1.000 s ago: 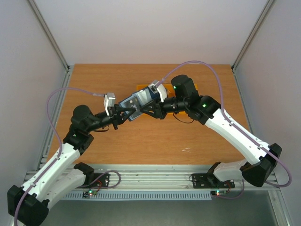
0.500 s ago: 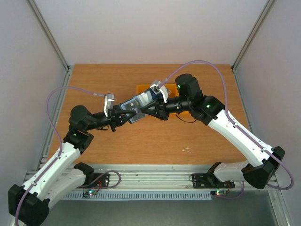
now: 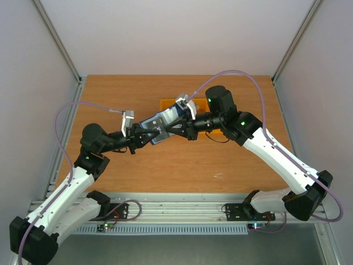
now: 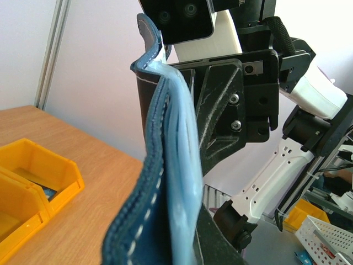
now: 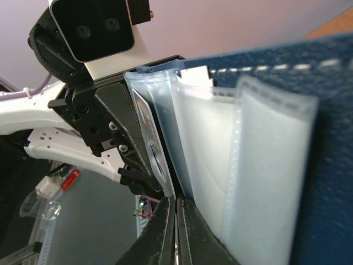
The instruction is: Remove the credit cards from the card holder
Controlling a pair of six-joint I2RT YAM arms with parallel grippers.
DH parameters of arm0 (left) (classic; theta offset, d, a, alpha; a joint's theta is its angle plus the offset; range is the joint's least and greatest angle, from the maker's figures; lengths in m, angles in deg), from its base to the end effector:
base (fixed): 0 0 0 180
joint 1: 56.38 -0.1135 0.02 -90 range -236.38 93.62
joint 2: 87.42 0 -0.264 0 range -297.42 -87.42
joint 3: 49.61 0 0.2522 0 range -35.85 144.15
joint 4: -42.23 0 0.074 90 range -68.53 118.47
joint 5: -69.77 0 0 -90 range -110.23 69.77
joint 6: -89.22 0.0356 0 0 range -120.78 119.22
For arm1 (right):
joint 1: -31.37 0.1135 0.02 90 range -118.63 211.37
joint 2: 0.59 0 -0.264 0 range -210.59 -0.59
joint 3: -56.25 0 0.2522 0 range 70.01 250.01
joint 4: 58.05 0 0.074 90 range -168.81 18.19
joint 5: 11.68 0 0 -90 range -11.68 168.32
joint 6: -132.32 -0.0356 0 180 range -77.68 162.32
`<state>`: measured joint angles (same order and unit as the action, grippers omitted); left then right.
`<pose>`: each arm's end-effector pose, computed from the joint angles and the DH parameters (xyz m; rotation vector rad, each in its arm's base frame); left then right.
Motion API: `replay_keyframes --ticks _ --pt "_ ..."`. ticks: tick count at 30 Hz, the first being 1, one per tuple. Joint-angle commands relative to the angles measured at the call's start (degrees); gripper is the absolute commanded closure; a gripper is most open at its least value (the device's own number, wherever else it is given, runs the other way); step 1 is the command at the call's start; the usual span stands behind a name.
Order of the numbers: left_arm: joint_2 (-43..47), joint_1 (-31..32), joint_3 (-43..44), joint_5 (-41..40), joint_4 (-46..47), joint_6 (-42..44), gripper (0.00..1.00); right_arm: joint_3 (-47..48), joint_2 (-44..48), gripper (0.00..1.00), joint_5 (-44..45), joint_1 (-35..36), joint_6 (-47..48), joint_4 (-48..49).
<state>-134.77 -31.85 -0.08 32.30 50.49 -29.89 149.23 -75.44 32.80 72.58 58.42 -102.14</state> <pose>0.1586 -0.1034 0.3346 0.7706 1.4273 -1.3707 0.1936 0.2033 0.4035 -1.4000 1.4827 1.0759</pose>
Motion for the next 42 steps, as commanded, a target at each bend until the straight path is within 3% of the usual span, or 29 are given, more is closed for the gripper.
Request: replay_keyframes --ticks 1,6,10,22,34,38,42 --pt "-0.3 1.1 1.6 3.5 5.1 0.8 1.0 0.3 -2.4 0.99 -2.2 2.3 0.1 3.5" --pt "-0.3 1.1 1.7 3.1 4.9 1.0 1.0 -1.4 0.0 0.99 -3.0 2.2 0.4 5.5" --pt "-0.1 1.1 1.5 3.3 5.1 1.1 0.82 -4.0 2.8 0.99 -1.2 0.7 -0.3 7.3" --pt "0.2 1.1 1.3 3.3 5.3 0.8 0.78 -5.2 6.5 0.99 1.7 -1.6 0.3 4.6" --pt "0.2 1.1 1.4 2.7 4.6 0.8 0.85 -2.1 7.2 0.99 3.5 -2.0 3.9 -2.7" --pt "0.3 1.1 1.4 2.4 4.3 0.9 0.75 -1.8 7.8 0.99 4.5 -2.0 4.8 -4.3" --pt "0.2 1.1 1.4 2.5 4.2 0.9 0.77 -1.7 8.0 0.99 3.1 -2.1 4.5 -4.2"
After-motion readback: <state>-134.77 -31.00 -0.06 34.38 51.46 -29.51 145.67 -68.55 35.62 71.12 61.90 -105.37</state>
